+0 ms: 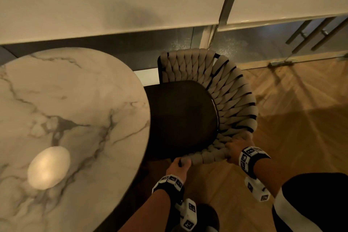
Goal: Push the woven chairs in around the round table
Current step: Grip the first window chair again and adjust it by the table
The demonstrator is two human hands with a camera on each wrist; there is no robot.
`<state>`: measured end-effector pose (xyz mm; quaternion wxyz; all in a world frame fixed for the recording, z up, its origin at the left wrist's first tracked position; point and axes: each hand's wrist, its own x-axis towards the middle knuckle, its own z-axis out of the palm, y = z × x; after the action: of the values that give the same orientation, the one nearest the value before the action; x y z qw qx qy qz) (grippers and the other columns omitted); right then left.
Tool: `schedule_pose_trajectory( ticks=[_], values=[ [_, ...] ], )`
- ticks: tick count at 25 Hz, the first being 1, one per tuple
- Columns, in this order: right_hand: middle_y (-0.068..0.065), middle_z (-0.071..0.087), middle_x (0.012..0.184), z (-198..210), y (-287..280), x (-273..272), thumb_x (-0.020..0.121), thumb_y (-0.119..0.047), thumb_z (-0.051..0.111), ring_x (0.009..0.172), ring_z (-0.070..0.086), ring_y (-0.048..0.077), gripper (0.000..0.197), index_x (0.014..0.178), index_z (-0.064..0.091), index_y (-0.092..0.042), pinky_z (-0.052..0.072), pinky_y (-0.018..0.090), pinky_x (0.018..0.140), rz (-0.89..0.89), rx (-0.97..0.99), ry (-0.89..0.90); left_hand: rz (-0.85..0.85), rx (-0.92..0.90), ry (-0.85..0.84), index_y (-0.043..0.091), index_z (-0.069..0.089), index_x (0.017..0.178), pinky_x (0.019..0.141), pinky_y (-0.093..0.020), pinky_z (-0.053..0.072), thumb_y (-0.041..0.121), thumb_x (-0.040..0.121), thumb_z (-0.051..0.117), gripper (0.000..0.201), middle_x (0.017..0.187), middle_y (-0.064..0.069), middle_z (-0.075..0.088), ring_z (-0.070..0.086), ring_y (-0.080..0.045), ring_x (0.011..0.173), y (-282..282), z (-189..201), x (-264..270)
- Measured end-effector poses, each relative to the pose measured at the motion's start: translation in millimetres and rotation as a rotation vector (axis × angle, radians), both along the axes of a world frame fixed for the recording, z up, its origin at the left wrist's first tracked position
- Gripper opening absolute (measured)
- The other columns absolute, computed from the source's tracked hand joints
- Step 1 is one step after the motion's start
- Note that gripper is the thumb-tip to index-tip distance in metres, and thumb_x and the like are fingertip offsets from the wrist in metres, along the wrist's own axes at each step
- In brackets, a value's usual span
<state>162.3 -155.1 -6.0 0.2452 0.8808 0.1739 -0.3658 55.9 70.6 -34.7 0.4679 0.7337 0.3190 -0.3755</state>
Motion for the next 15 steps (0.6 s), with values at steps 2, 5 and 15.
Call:
schedule_pose_trajectory(
  ticks=[2, 5, 15],
  values=[
    [-0.012, 0.060, 0.121, -4.7, -9.5, 4.0, 0.068, -0.069, 0.050, 0.117, 0.050, 0.020, 0.053, 0.115, 0.056, -0.045, 0.022, 0.051, 0.100, 0.025, 0.015, -0.002, -0.043, 0.045, -0.004, 0.024, 0.040, 0.145, 0.103, -0.041, 0.043, 0.055, 0.093, 0.045, 0.060, 0.141, -0.009, 0.052, 0.051, -0.031, 0.129, -1.9, -1.0, 0.8],
    [-0.014, 0.061, 0.125, -13.7, -23.5, 4.0, 0.071, -0.072, 0.052, 0.125, 0.048, 0.019, 0.053, 0.117, 0.057, -0.046, 0.015, 0.055, 0.106, 0.096, 0.061, -0.051, -0.027, 0.072, -0.002, 0.024, 0.034, 0.148, 0.104, -0.043, 0.044, 0.051, 0.096, 0.042, 0.059, 0.144, -0.012, 0.050, 0.051, -0.033, 0.129, -8.9, -4.2, 0.0],
    [-0.007, 0.059, 0.133, -19.7, -44.8, -30.2, 0.079, -0.066, 0.050, 0.128, 0.047, 0.024, 0.053, 0.126, 0.055, -0.040, 0.017, 0.060, 0.109, 0.130, 0.107, -0.090, 0.023, 0.077, -0.068, 0.020, 0.033, 0.149, 0.105, -0.044, 0.044, 0.046, 0.099, 0.038, 0.057, 0.144, -0.011, 0.051, 0.051, -0.031, 0.130, -24.3, -13.4, -25.2]
  ],
)
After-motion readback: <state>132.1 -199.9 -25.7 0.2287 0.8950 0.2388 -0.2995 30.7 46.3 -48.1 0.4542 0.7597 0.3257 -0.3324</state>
